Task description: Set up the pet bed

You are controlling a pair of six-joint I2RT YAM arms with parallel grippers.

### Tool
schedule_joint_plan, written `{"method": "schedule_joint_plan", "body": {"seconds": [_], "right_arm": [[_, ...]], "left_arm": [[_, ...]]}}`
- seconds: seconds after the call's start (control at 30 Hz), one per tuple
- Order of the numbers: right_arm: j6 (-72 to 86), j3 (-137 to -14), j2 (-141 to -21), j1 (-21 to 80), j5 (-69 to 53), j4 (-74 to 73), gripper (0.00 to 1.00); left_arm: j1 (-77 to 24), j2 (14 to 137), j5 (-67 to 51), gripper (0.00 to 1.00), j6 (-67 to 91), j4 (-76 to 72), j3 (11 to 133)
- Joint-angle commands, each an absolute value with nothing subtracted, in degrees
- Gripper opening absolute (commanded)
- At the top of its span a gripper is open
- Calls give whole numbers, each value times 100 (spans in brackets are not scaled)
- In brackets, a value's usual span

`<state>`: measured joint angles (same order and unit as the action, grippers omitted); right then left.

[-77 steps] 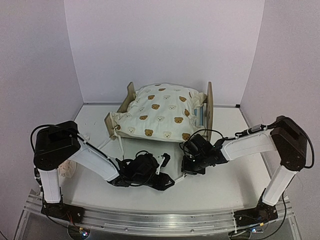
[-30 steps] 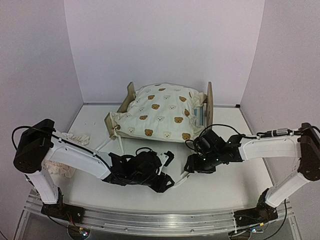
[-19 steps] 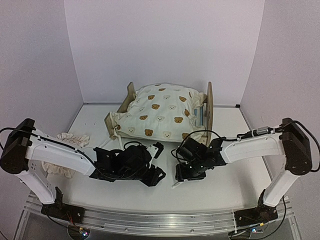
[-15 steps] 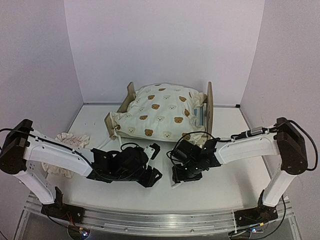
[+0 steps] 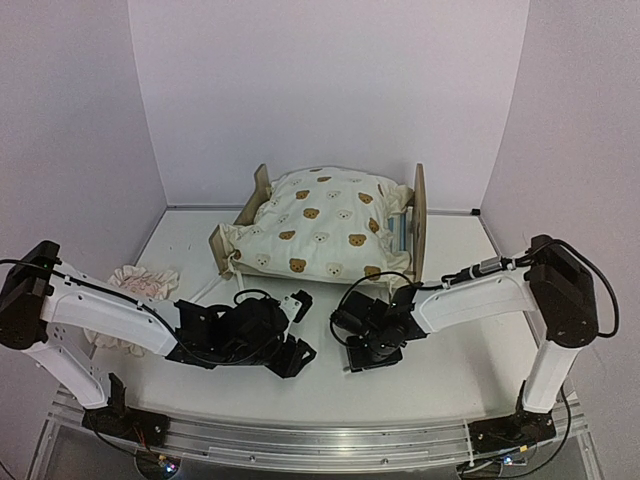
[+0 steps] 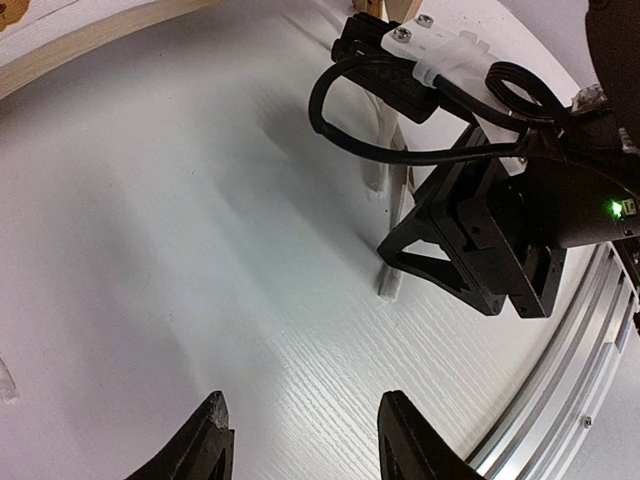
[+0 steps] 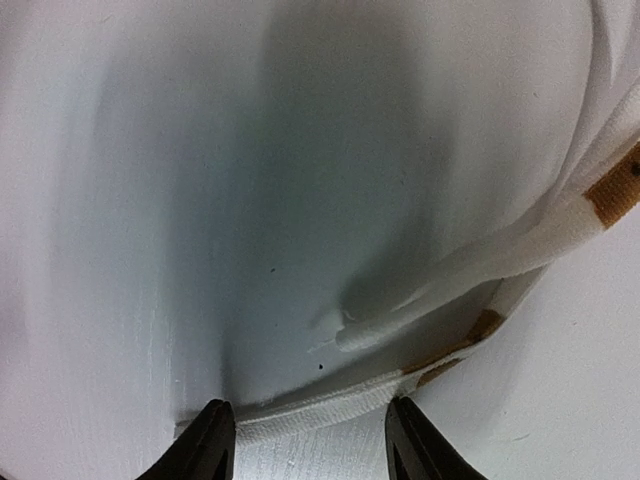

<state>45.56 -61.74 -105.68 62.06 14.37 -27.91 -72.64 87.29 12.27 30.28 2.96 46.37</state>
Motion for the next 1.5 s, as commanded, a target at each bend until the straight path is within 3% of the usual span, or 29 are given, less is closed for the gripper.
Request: {"method": "schedule_joint_plan", "body": {"seconds": [0.0, 0.13, 0.37, 1.47], "right_arm": [[4636, -6230, -10686, 6231, 1681, -2934, 45], [4660, -6124, -10651, 6238, 1706, -3012, 25], [4660, -5819, -10369, 6237, 1805, -3103, 0], [4242, -4840, -7674, 5860, 3736, -3541, 0]], "left_arm": [[-7232, 8532, 1373, 50, 3049, 148, 4575], [-7218, 8530, 1382, 49, 3049, 147, 4564], [-7220, 8613, 1372, 49, 3041, 116, 4615], [-6940, 10399, 474, 45, 2628, -1350, 6065]]}}
